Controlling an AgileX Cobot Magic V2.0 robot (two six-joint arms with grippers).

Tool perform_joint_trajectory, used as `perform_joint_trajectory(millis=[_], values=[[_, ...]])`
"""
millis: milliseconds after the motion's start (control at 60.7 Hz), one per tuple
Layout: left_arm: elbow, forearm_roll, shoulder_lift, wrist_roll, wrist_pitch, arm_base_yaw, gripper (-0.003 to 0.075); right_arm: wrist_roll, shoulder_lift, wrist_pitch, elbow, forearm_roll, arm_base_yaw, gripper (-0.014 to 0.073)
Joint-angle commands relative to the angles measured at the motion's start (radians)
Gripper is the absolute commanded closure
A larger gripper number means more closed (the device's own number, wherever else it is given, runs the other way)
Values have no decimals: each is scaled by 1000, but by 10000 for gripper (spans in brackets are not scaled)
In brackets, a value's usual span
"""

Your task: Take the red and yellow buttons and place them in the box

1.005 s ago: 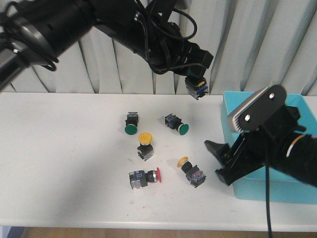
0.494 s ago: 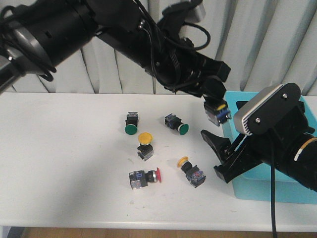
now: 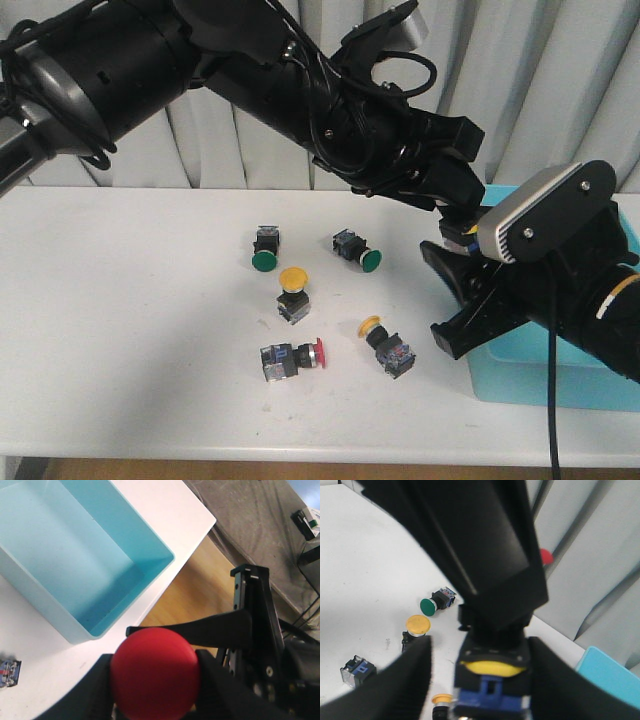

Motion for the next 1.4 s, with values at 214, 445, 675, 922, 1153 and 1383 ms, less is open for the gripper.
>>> perform_joint_trajectory(millis=[214, 445, 675, 922, 1153, 1383], values=[[-25, -69, -63, 59, -38, -5, 682, -10, -17, -82, -27, 4, 1, 602], [-25, -68, -63, 186, -35, -9, 493, -10, -17, -81, -27, 4, 1, 599], [-25, -62, -85, 340, -13, -18, 239, -10, -17, -80, -27, 14, 0, 598], [-68, 266, -186, 321, -44, 21, 201, -10, -17, -49, -67, 89, -49, 596], [-75, 799, -322, 64, -54, 63, 291, -9, 29, 21, -190, 180, -249, 596], [-71, 1221, -348, -34, 20, 70, 582, -3, 244, 180, -342, 227, -452, 596]])
